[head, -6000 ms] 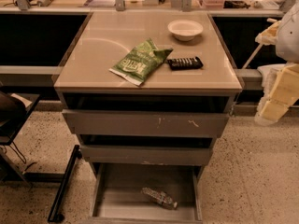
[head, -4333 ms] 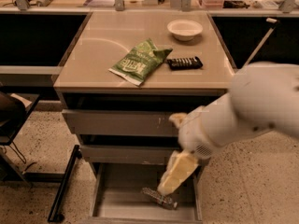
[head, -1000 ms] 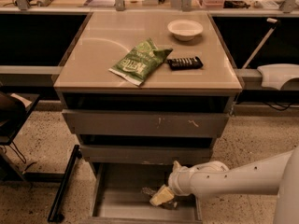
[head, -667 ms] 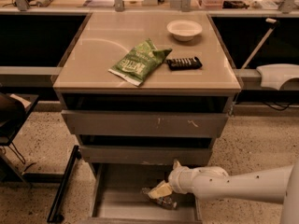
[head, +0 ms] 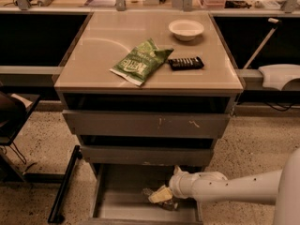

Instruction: Pick water bottle from bottom drawer and place on counter

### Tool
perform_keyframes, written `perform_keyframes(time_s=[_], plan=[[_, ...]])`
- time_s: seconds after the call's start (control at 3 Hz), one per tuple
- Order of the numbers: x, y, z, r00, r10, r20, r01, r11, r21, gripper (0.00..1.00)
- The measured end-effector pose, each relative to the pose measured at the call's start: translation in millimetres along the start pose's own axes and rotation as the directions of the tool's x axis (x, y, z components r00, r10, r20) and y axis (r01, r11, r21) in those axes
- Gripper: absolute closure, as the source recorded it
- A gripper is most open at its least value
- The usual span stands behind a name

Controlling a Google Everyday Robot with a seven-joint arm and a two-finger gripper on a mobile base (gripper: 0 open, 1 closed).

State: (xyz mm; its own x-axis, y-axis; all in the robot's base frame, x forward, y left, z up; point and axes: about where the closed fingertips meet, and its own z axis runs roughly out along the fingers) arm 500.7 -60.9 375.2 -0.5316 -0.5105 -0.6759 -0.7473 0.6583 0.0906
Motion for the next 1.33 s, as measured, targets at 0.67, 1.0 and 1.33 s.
perform_keyframes(time_s=[0.67,1.0,1.33], plan=[[-16,-5,66,0.982,0.149,0.116,-0.141,0.9870,-0.077,0.00],[-17,-9,72,0.972,0.185,0.142,-0.173,0.9805,-0.094,0.00],[-17,-9,72,0.972,0.185,0.142,-0.173,0.9805,-0.094,0.00]])
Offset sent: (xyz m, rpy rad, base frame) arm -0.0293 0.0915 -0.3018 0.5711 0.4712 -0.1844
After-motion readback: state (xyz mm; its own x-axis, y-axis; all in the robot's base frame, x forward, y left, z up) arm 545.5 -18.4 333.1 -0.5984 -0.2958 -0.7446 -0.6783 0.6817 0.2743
